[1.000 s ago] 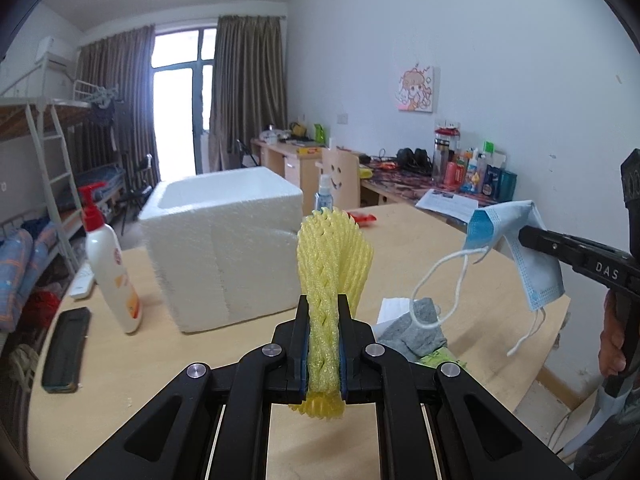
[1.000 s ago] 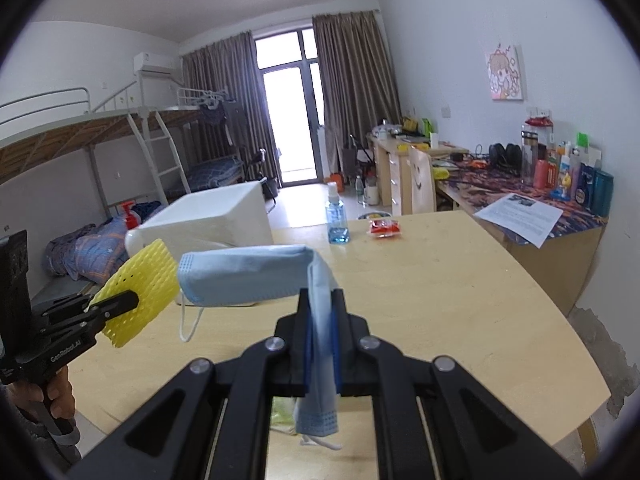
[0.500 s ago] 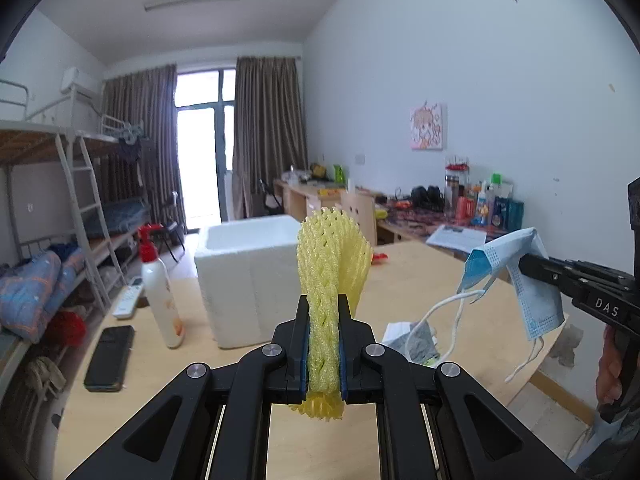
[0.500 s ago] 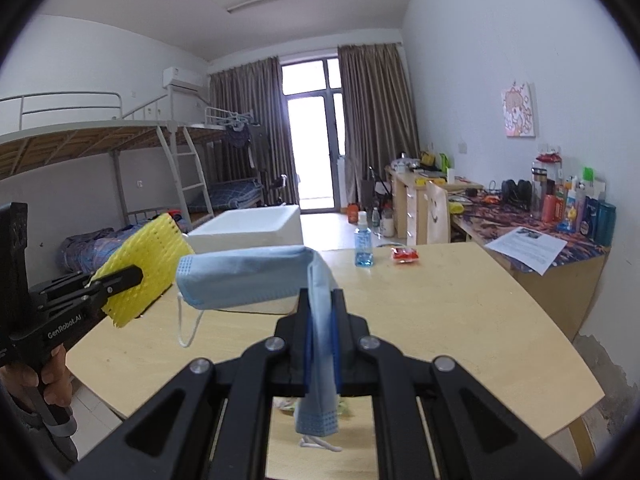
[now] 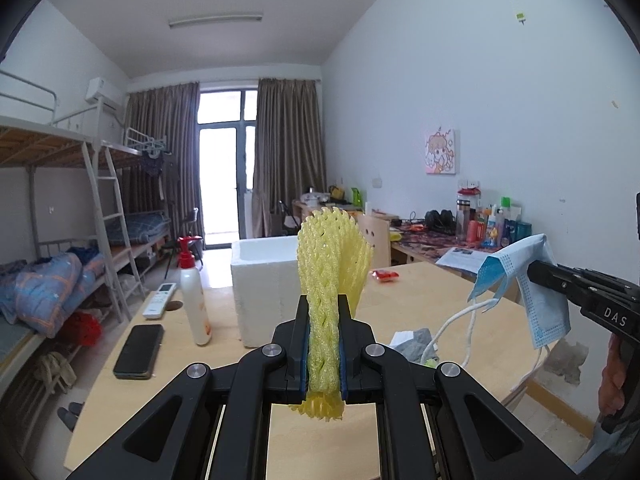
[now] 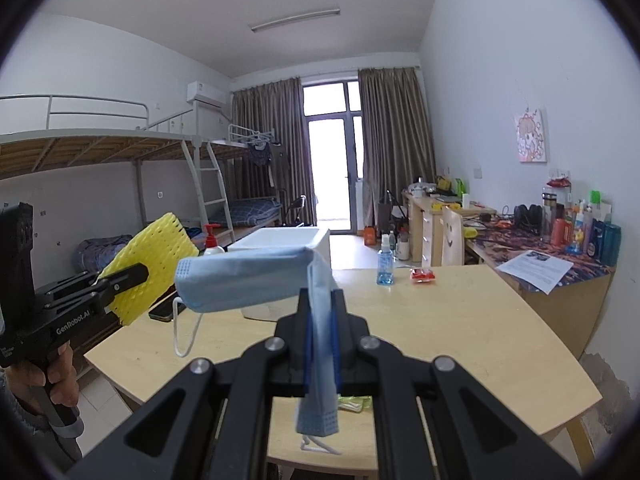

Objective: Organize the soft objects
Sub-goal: 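Lift the yellow sleeve and blue mask and carry both toward the white foam box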

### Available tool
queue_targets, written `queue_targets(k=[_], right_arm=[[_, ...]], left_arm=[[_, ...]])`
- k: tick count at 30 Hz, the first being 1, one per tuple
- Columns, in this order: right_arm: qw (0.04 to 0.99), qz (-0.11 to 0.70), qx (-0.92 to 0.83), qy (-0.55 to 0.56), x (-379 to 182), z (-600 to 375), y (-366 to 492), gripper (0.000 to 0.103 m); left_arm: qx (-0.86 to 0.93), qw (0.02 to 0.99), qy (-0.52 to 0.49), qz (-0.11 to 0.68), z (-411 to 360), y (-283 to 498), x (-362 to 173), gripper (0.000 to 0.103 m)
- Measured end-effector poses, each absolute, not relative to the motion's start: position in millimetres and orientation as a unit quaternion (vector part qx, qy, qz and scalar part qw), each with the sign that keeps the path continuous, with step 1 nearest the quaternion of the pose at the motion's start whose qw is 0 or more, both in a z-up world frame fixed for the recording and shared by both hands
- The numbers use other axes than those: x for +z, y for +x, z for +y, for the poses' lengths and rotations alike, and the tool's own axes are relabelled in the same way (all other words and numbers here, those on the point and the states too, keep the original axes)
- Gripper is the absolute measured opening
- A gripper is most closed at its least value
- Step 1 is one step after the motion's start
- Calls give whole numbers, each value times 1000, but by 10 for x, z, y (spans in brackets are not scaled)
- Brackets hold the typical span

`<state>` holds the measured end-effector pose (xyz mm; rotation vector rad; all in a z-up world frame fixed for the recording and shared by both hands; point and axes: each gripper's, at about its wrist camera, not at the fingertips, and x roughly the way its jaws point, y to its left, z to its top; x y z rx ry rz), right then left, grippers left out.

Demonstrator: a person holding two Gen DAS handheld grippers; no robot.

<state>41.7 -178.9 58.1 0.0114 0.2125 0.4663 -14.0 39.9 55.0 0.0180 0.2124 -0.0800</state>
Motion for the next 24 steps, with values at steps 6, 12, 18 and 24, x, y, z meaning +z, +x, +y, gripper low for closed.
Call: queue_targets(k=[6,12,18,24], right_arm=[[963,103,250,-1,553,-1664,415,11],[956,107,273,-7,532,-1475,463,11],[949,111,294,-13,520,-1311,533,11],[944,121,307,-19,500,-1176,650,11]], left_arm=[[-15,995,4,97,523,-243,561,11],[7,995,-1,100,677,-248,535,11],[20,994,-3,108,800,-254,506,11],[25,993,-3,118,859,-182,472,11]])
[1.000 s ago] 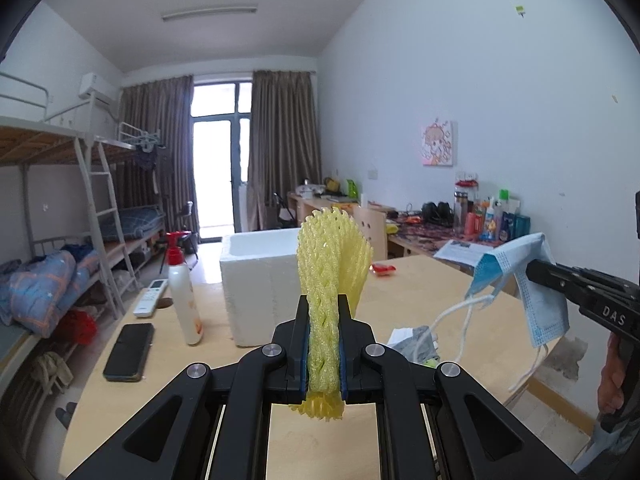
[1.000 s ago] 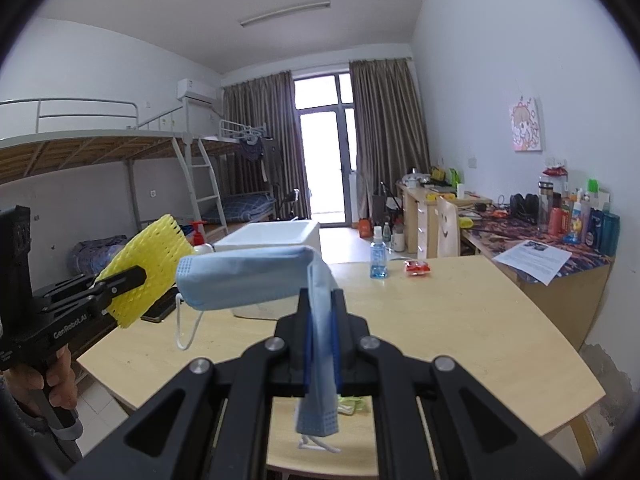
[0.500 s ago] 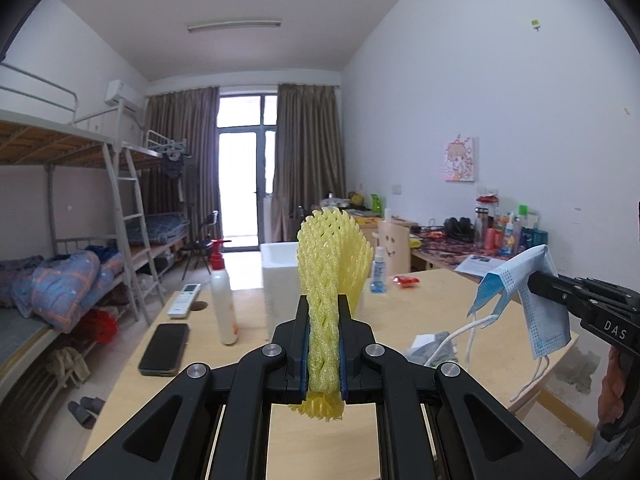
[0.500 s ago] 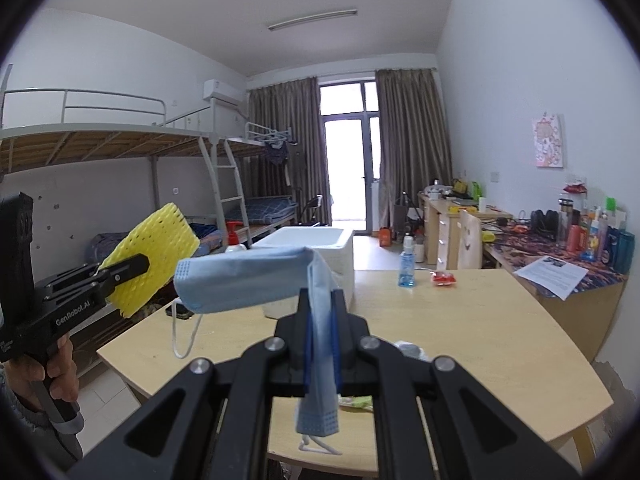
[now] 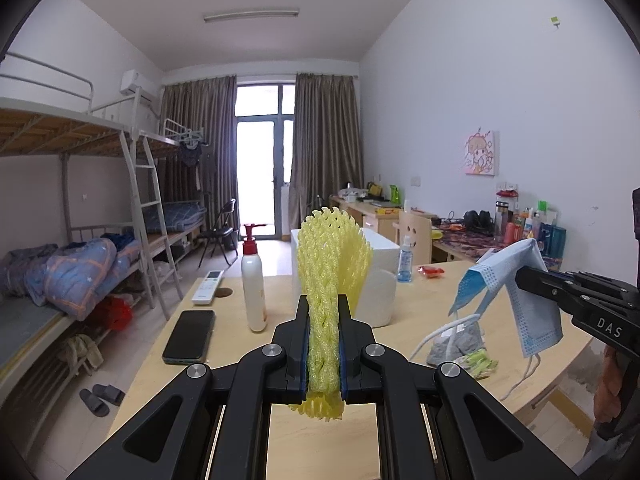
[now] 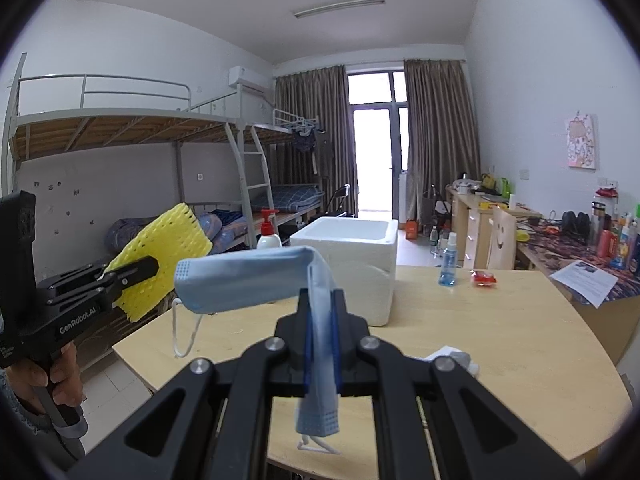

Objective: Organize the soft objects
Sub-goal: 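Lift the yellow sleeve and blue mask and carry both toward the white foam box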

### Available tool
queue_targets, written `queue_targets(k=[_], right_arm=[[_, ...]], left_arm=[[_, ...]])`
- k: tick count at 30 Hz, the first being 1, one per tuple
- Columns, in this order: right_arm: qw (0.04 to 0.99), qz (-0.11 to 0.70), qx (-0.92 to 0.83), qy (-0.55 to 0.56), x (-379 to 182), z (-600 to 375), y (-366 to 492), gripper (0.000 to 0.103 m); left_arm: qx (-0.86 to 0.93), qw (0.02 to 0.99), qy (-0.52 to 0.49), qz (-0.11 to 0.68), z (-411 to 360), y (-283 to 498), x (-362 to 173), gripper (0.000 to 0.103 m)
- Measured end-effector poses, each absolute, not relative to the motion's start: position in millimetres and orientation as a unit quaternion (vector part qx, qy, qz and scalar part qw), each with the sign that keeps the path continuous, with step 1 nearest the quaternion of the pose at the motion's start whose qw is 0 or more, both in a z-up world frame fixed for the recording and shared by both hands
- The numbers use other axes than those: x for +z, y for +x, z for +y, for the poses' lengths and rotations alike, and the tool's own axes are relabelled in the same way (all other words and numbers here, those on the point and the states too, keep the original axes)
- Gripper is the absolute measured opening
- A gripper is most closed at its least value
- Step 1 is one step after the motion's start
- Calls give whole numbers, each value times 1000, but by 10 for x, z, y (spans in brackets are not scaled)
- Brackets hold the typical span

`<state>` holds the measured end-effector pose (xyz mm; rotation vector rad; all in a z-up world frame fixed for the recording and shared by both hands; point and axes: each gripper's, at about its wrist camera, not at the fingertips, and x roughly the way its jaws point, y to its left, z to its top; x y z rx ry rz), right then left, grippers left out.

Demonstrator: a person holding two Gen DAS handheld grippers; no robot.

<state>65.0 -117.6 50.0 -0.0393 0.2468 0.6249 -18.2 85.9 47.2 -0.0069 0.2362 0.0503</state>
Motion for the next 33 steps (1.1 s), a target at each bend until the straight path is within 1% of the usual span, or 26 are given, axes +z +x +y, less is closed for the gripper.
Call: queue_targets(k=[15,33], right_arm=[[941,148,302,-33,526,-1034,980,11],[943,176,280,-25,659,-964,1529,11]], left_arm=[[20,990,-7,140,990,162,461,11],[-8,985,-19,173,1100,833,478,11]])
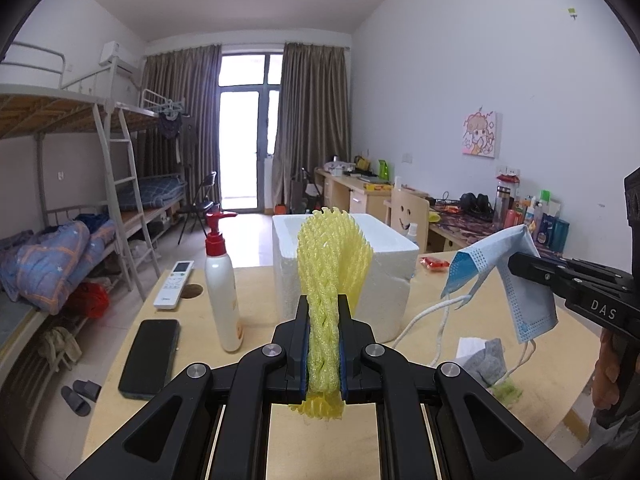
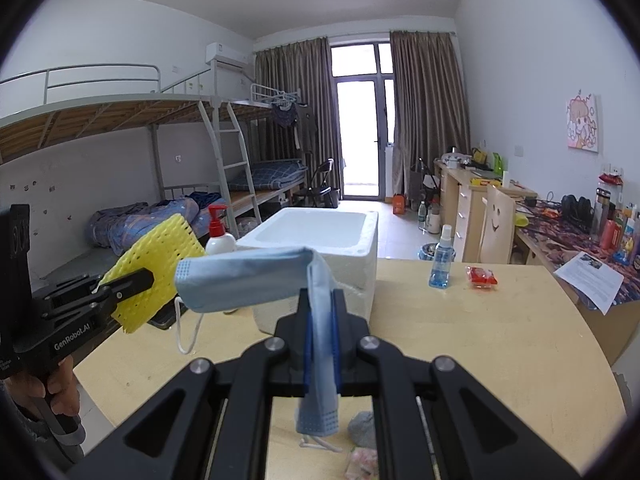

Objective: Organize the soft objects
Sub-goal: 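Lift the yellow sleeve and blue mask and carry both toward the white foam box, then lower the blue mask into the foam box and open the right tool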

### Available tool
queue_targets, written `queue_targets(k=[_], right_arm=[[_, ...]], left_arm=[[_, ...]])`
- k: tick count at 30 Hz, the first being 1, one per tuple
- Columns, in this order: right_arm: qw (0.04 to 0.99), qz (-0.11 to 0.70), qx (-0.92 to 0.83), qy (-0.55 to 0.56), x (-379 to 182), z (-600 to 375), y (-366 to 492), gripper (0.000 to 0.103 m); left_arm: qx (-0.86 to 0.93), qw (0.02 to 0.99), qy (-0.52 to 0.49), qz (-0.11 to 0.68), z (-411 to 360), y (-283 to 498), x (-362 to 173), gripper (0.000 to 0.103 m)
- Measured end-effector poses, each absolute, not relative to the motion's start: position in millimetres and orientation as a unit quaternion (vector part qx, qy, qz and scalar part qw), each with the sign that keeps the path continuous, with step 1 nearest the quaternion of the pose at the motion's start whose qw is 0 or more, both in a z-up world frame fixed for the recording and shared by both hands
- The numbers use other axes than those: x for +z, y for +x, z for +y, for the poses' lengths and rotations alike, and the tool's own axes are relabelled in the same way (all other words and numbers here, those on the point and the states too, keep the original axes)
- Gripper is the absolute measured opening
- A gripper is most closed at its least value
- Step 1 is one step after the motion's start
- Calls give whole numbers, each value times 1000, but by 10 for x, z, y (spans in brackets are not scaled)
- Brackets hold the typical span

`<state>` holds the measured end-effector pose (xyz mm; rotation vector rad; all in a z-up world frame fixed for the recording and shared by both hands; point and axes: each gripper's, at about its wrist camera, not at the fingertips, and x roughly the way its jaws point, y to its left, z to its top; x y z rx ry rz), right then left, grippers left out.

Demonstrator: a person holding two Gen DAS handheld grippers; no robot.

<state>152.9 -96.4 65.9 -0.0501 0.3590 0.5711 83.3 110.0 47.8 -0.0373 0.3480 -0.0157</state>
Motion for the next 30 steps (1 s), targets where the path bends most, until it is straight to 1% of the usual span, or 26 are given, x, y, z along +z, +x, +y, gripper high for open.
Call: queue_targets(k=[12,20,30], right_arm=[[943,185,276,-20,795,-918,1847,11],[939,197,280,-22,840,-823,2092,11],[934,206,288,-37,950,-624,2457,11]], left_arm=[[-19,982,-18,189,1120,1220,599,11],[-18,983,-7,183,1084,1485,729,11],[-8,984,0,178,1154,1728,735,11]])
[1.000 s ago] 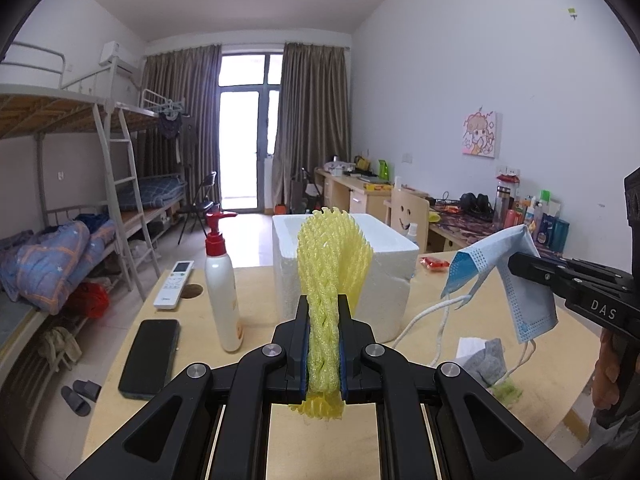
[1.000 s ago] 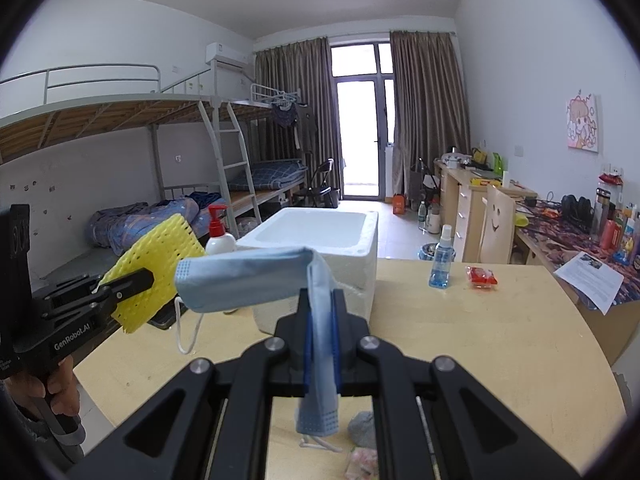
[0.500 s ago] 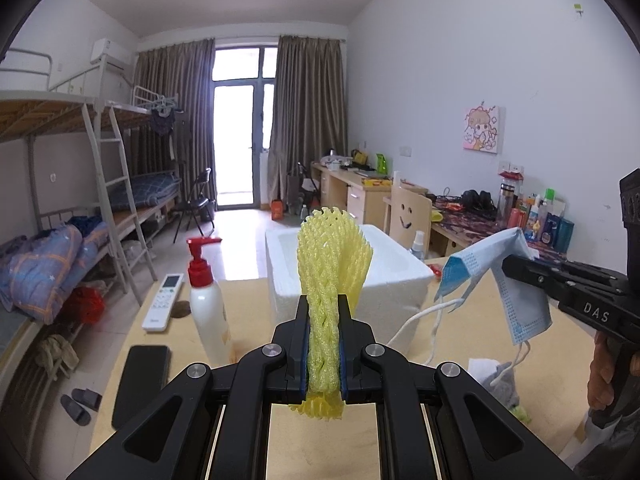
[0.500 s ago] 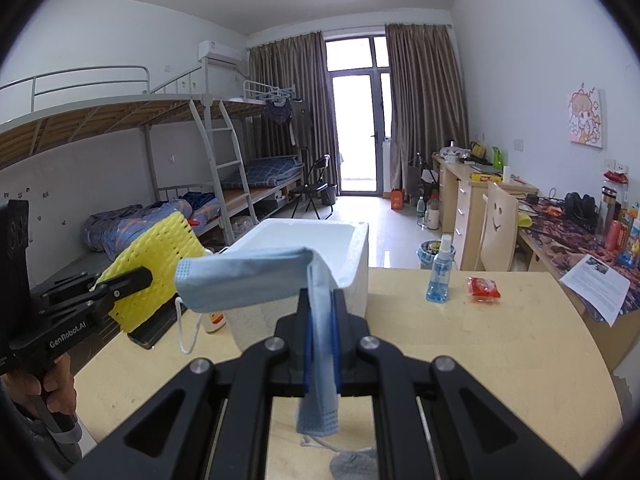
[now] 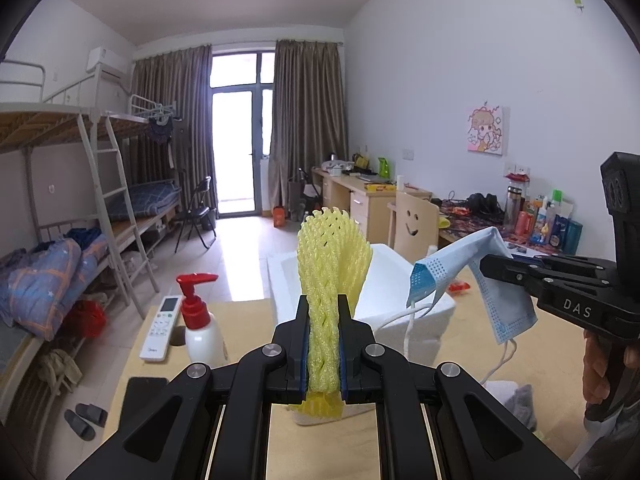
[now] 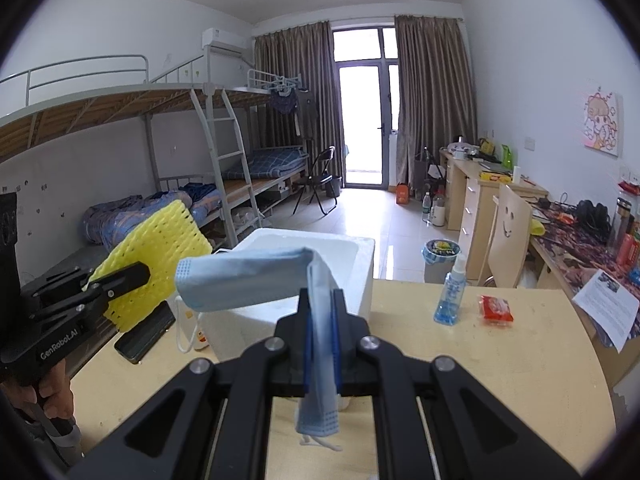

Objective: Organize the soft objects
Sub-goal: 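Lower the blue mask into the foam box and open the right tool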

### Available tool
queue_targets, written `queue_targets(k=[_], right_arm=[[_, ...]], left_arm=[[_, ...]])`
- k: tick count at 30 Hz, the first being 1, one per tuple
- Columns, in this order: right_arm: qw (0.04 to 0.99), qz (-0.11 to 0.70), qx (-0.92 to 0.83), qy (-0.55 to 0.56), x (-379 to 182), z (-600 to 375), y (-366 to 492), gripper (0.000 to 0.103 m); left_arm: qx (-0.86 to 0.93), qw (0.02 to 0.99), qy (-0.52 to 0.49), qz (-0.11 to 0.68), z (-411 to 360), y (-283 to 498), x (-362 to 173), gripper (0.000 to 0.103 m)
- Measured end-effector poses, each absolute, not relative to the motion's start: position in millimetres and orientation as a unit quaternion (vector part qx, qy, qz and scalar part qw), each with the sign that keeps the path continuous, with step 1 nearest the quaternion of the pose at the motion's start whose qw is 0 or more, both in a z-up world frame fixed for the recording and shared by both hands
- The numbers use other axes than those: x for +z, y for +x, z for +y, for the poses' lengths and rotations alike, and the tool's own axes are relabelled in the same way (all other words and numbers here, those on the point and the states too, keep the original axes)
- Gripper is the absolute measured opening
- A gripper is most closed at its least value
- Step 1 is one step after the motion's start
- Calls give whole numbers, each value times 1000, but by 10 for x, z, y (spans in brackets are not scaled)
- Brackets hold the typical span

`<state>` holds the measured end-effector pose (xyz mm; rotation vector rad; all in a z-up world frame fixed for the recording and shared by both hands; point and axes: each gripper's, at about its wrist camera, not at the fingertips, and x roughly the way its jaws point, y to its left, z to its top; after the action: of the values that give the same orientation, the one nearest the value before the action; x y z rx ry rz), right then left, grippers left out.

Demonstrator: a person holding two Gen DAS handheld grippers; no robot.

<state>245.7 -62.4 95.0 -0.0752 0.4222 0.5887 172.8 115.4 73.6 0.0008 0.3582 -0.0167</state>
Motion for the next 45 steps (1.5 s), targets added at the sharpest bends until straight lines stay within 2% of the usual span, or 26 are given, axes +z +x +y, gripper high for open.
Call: queue_targets(k=[38,39,41,42,43,45], right_arm=[[908,272,310,-74,791,158,3293,11],[908,275,308,-74,783,157,3308,14],[907,282,304,-75,765,154,3335,33],[906,284,303,-74,757,148,3337,52],[907,285,303,-71,756,135,3334,66],[910,281,298,-69,774,131,3310,76]], left_arm=[[66,980,-16,186,1408,1626,727,11],[67,980,-16,186,1402,1617,727,11],[69,980,-14,186,1375,1604,733,11],[70,980,-13,186,1357,1598,749,11],[71,980,-13,186,1355,1598,754,11],[72,980,-14,185,1362,1603,759,11]])
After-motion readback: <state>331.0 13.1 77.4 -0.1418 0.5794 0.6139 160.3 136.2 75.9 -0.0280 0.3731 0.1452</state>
